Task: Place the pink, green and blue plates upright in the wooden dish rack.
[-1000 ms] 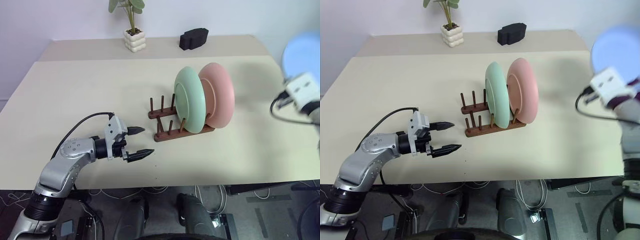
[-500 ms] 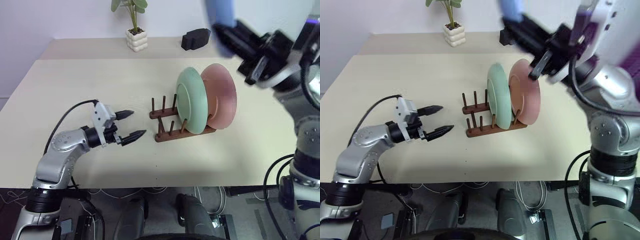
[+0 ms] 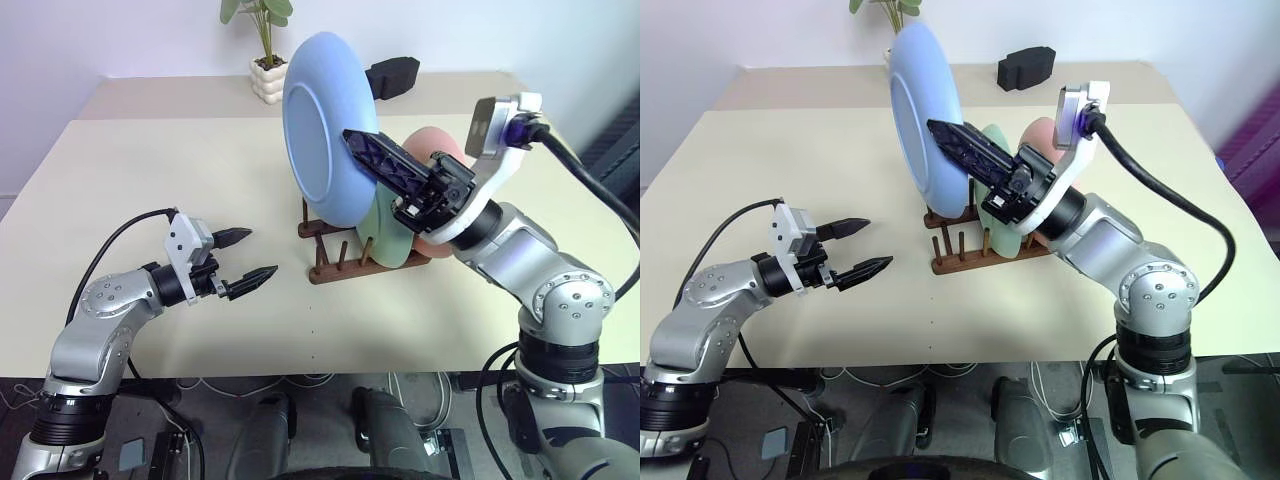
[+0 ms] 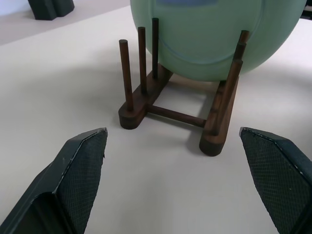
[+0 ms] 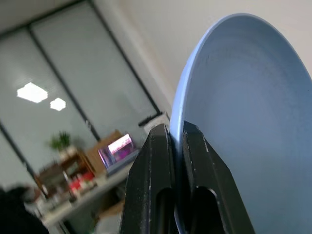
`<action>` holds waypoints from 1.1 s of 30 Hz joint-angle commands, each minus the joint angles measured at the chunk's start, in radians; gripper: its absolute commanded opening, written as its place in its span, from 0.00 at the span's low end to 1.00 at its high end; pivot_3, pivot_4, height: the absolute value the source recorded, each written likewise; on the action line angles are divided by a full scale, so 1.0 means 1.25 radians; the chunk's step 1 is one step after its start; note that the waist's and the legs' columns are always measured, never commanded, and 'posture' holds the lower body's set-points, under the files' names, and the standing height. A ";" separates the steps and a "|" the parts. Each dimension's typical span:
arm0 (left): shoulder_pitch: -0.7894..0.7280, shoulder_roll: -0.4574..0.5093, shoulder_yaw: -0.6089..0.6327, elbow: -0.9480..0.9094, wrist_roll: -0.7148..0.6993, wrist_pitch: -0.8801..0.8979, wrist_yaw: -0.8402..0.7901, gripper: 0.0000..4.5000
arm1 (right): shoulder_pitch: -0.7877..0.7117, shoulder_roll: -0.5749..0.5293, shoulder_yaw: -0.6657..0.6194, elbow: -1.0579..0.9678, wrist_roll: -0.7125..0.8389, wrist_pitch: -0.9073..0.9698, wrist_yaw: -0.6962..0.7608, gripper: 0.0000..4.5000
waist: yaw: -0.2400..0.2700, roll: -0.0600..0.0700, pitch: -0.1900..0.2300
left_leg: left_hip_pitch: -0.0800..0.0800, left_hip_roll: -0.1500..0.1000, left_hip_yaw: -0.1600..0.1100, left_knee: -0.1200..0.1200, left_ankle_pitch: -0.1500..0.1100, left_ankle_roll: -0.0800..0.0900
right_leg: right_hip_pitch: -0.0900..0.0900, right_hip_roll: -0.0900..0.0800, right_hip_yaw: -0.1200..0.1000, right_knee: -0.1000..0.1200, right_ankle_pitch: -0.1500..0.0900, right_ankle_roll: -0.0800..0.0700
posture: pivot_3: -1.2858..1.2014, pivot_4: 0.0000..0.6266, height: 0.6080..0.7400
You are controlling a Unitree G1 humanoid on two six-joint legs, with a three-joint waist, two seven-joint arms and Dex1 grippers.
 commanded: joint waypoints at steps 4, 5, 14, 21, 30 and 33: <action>-0.001 0.014 0.014 -0.024 -0.010 -0.004 -0.004 1.00 | 0.030 0.012 -0.010 -0.019 0.074 -0.013 -0.079 0.01 | 0.000 0.000 0.000 | 0.000 0.000 0.001 0.000 0.000 0.000 | 0.000 0.000 0.000 0.000 0.000 0.000 | 0.52 0.24 0.99; -0.002 0.014 0.013 -0.022 -0.009 -0.005 -0.005 1.00 | 0.036 0.011 -0.007 -0.020 0.077 -0.011 -0.088 0.01 | 0.000 0.000 0.000 | 0.000 0.000 0.001 0.000 0.000 0.000 | 0.000 0.000 0.000 0.000 0.000 0.000 | 0.52 0.24 0.99; -0.003 0.013 0.008 -0.021 -0.005 -0.008 -0.006 1.00 | 0.055 0.018 -0.001 -0.026 0.092 -0.022 -0.139 0.01 | 0.000 0.000 0.000 | 0.000 0.000 0.002 0.000 0.000 0.000 | 0.000 0.000 0.000 0.000 0.000 0.000 | 0.52 0.24 0.99; 0.001 0.011 0.008 -0.021 -0.002 -0.012 -0.005 1.00 | 0.070 0.028 0.003 -0.035 0.098 -0.027 -0.173 0.01 | 0.000 0.000 0.000 | 0.000 0.000 0.002 0.000 0.000 0.000 | 0.000 0.000 0.000 0.000 0.000 0.000 | 0.52 0.24 0.99; 0.001 0.009 0.005 -0.015 0.003 -0.019 -0.005 1.00 | 0.076 0.034 0.013 -0.036 0.097 -0.028 -0.193 0.01 | -0.001 0.000 0.000 | 0.000 0.000 0.002 0.000 0.000 0.000 | 0.000 0.000 0.000 0.000 0.000 0.000 | 0.52 0.24 0.99; 0.000 0.007 0.003 -0.012 0.006 -0.023 -0.006 1.00 | 0.076 0.034 0.015 -0.038 0.094 -0.027 -0.188 0.23 | -0.001 0.000 0.000 | 0.000 0.000 0.001 0.000 0.000 0.000 | 0.000 0.000 0.000 0.000 0.000 0.000 | 0.52 0.24 0.99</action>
